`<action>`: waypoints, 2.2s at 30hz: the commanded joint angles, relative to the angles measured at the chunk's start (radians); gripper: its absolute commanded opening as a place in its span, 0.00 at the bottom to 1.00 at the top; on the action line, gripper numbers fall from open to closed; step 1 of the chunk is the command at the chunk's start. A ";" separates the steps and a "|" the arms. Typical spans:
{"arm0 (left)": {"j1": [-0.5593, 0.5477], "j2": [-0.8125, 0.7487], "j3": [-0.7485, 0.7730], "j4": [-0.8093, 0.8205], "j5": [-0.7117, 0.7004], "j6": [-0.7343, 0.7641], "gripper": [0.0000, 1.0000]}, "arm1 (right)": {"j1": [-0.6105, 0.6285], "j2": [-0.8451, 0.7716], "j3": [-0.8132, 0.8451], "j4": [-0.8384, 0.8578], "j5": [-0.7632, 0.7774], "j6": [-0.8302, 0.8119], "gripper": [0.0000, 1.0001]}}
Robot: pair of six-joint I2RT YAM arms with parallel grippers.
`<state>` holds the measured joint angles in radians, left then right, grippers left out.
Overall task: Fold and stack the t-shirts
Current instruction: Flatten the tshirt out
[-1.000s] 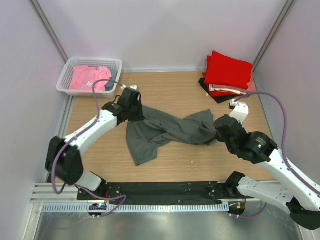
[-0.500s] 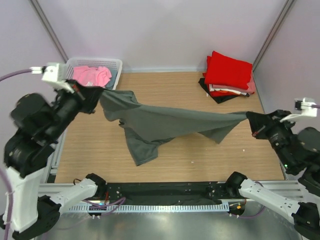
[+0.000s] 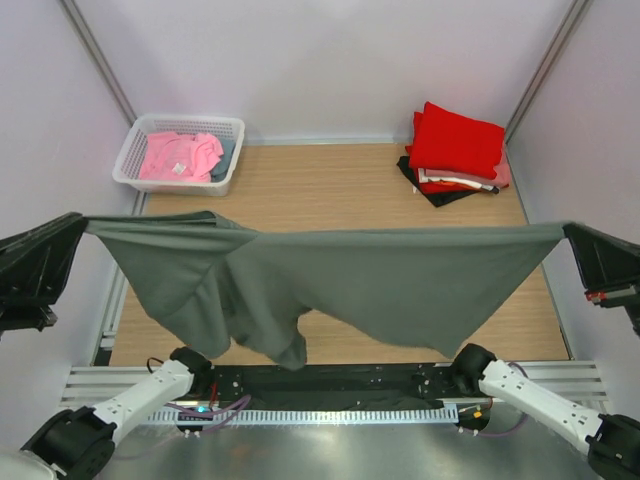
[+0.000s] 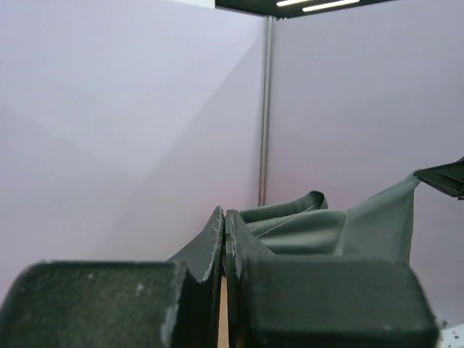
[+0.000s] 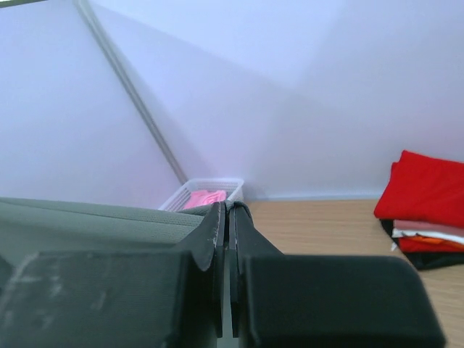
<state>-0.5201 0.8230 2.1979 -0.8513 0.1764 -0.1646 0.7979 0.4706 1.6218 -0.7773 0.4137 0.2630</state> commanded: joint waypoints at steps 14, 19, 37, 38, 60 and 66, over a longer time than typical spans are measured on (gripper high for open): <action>0.219 0.784 -0.050 0.029 0.076 0.231 0.00 | -0.271 0.865 -0.132 0.150 0.219 0.030 0.01; 0.296 1.244 0.145 -0.069 0.038 0.106 0.30 | -0.485 1.234 -0.133 0.244 -0.033 0.056 0.45; 0.229 0.730 -0.537 0.003 -0.106 -0.073 0.75 | -0.486 1.005 -0.285 0.210 -0.265 0.111 0.85; 0.210 0.660 -0.594 0.003 -0.132 -0.088 0.74 | -0.489 0.985 -0.313 0.204 -0.273 0.123 0.85; -0.190 -0.323 -1.524 -0.356 0.083 -0.766 0.61 | -0.477 0.332 -0.826 -0.004 -0.105 0.433 0.87; -0.202 -0.286 -1.572 -0.339 0.014 -0.766 0.63 | -0.476 0.376 -0.812 -0.005 -0.128 0.444 0.87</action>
<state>-0.7105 0.5049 0.6296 -1.1973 0.2016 -0.9005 0.3153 0.8364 0.7937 -0.7891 0.2607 0.6807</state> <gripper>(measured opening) 0.620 0.869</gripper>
